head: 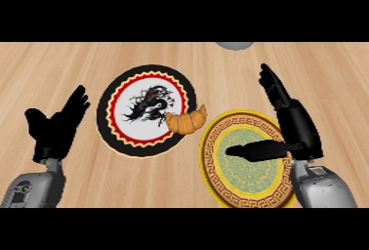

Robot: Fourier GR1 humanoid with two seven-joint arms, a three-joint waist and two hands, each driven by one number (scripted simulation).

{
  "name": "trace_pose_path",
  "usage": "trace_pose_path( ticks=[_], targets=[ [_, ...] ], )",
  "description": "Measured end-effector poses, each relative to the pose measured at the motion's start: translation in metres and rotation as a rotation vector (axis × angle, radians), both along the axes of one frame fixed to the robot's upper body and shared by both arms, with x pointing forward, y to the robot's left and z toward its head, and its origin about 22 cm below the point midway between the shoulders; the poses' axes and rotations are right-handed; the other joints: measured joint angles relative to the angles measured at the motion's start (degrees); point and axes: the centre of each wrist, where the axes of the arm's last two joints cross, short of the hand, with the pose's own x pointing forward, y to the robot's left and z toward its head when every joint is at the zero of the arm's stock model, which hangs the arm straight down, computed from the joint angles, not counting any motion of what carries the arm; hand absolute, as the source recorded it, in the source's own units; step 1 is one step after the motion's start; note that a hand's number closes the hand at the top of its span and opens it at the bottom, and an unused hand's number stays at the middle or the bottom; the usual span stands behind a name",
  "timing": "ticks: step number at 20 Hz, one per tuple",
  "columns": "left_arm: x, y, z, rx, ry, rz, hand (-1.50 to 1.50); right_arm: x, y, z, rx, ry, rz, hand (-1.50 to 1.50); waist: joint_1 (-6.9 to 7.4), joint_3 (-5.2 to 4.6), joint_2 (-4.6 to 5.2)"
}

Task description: Pick the croissant from the plate and place it in the plate

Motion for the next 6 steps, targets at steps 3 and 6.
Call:
trace_pose_path(
  ticks=[3, 6],
  targets=[
    [-0.002, 0.0, -0.002, 0.0, 0.0, 0.006, 0.0, 0.005, -0.012, -0.003, -0.02, 0.009, -0.012, -1.5, 0.04, -0.01, 0.0],
    [0.0, -0.003, -0.002, 0.003, -0.001, 0.007, 0.0, 0.006, -0.021, -0.009, -0.039, 0.018, -0.024, -1.5, 0.02, -0.01, 0.0]
  ],
)
